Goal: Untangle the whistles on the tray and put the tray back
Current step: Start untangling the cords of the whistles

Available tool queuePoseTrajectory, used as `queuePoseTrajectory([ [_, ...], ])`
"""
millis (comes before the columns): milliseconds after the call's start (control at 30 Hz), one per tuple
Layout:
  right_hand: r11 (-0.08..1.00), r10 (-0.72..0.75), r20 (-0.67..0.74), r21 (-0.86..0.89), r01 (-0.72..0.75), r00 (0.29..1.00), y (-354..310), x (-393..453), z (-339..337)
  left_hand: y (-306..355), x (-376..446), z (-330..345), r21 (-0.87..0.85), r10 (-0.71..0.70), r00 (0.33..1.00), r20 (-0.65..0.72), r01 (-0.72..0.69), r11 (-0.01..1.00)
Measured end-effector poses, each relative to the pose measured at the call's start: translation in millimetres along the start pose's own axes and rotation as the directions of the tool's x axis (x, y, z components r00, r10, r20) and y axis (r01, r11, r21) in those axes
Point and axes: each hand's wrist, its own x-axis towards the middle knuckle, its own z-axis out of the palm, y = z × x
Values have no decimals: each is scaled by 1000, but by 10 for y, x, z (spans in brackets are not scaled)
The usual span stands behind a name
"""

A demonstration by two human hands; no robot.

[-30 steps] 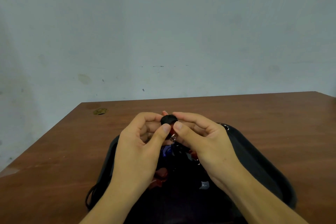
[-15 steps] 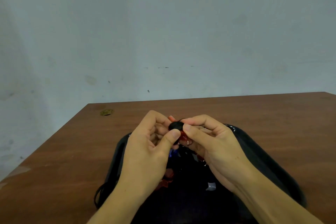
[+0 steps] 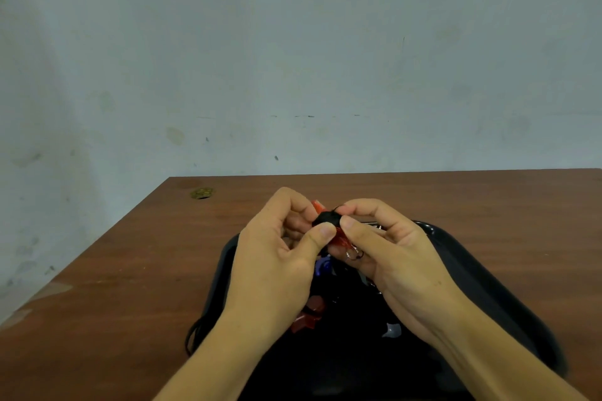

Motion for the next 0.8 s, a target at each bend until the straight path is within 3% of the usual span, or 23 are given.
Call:
queuePoseTrajectory([
  [100, 1000, 14, 12, 7, -14, 1000, 25, -44, 57, -43, 60, -19, 113, 35, 997, -72, -27, 993],
  [167, 1000, -13, -11, -26, 12, 1000, 62, -51, 112, -84, 128, -83, 65, -16, 996, -91, 22, 998],
  [267, 997, -36, -72, -70, 31, 997, 80, -22, 114, -94, 137, -142, -27, -61, 998, 2, 61, 998],
  [433, 998, -43, -44, -57, 41, 998, 78, 7, 48, -105, 121, -76, -144, -114, 990, 89, 126, 982],
  [800, 983, -137, -53, -130, 129, 989, 104, 41, -19, -115, 81, -3, -514, -358, 910, 211, 414, 751],
])
